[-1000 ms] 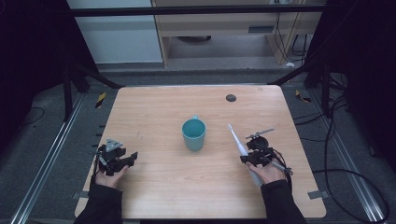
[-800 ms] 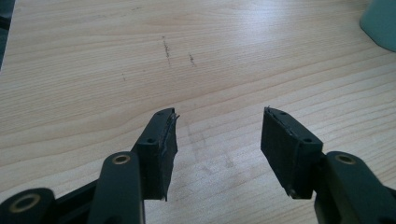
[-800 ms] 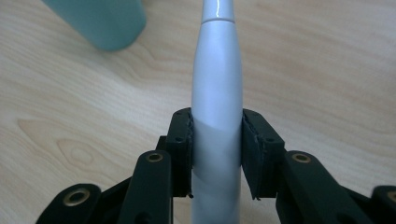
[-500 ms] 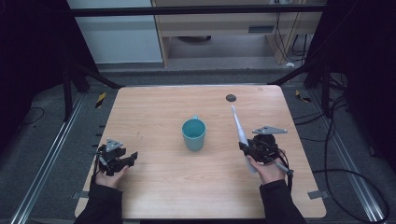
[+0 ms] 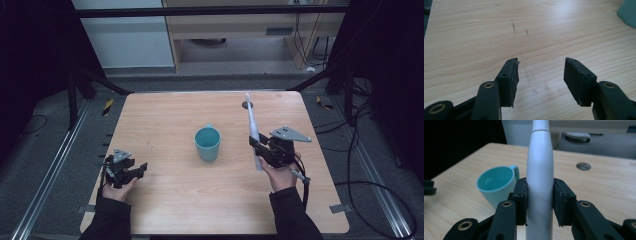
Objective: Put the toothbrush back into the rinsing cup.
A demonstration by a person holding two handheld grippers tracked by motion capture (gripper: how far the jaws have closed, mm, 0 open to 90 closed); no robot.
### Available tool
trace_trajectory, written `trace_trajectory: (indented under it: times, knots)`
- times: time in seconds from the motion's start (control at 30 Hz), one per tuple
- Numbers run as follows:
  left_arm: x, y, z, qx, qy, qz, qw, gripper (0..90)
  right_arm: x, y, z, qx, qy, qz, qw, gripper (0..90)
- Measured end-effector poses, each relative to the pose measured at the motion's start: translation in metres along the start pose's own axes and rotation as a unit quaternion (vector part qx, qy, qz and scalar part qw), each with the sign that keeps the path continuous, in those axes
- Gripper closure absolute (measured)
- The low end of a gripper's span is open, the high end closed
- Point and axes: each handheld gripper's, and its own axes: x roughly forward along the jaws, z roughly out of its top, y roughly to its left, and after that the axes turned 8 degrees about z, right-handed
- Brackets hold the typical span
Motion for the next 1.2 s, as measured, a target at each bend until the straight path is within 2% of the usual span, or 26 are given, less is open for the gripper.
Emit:
trace_trajectory:
  times: [0.1,0.2,0.23,0.3,0.53,0.8,1.03,1.2]
  knots:
    - [0.0,0.0,0.0,0.0,0.0,0.0,1.0,44.8,0.003,0.006,0.008,0.001,-0.027,0.01,0.9996,66.4]
    - [0.0,0.0,0.0,0.0,0.001,-0.001,1.0,44.8,0.005,0.008,0.01,0.001,-0.039,0.013,0.9992,66.4]
    - [0.0,0.0,0.0,-0.001,0.0,-0.001,1.0,44.8,0.008,0.011,0.012,0.001,-0.056,0.014,0.9983,66.4]
    - [0.0,0.0,0.0,-0.001,0.0,0.0,1.0,44.8,0.012,0.013,0.015,0.003,-0.064,0.015,0.9979,66.4]
    - [0.0,0.0,0.0,-0.001,0.0,0.0,1.0,44.8,0.024,0.017,0.021,0.008,-0.085,0.017,0.9962,66.4]
    - [0.001,0.0,0.0,-0.002,0.0,-0.001,1.0,44.8,0.049,0.03,0.029,0.011,-0.111,0.023,0.9935,66.4]
    - [0.0,0.001,-0.001,-0.003,-0.001,-0.001,1.0,44.8,0.065,0.041,0.034,0.012,-0.126,0.022,0.9918,66.4]
    - [0.0,0.001,-0.001,-0.001,-0.001,-0.001,1.0,44.8,0.075,0.047,0.036,0.011,-0.125,0.022,0.9919,66.4]
